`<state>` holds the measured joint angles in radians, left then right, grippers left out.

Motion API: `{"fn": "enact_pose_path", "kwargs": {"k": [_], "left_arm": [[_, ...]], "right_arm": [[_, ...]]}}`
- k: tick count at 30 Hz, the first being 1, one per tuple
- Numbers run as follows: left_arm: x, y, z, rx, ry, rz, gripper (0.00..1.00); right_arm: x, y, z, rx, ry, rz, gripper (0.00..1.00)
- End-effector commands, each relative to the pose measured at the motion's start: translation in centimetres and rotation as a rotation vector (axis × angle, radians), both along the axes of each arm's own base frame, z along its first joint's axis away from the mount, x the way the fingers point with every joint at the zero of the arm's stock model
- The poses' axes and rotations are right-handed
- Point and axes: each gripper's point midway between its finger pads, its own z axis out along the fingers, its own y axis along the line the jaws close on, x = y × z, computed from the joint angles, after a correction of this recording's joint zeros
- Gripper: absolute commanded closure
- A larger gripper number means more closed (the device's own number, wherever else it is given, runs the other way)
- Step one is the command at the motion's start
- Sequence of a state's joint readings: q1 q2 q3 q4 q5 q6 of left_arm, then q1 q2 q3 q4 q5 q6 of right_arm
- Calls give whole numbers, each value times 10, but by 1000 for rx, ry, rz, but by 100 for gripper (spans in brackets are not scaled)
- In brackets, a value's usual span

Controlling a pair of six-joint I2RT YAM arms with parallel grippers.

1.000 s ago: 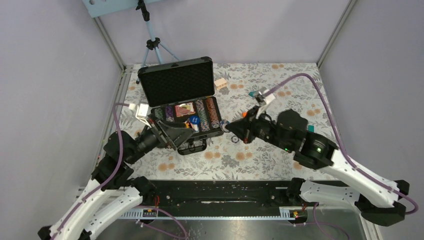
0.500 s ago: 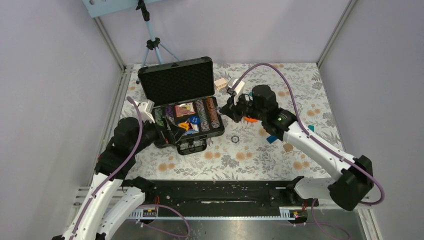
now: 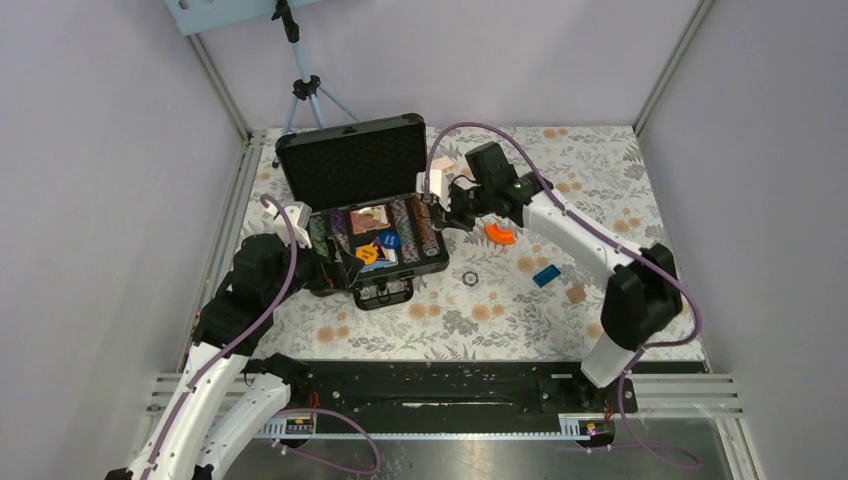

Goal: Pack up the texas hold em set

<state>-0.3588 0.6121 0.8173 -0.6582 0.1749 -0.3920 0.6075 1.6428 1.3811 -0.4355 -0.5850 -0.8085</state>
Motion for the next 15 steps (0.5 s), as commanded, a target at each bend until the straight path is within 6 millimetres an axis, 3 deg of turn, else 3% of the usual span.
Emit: {"fn": "enact_pose_path", "kwargs": {"k": [1, 15], "left_arm": [[7, 17, 0, 43, -55, 81, 4], [12, 28, -8, 74, -58, 143, 4]], "right_arm": [[-3, 0, 3, -55, 8, 163, 100], [-11, 2, -34, -123, 159, 226, 100]]}}
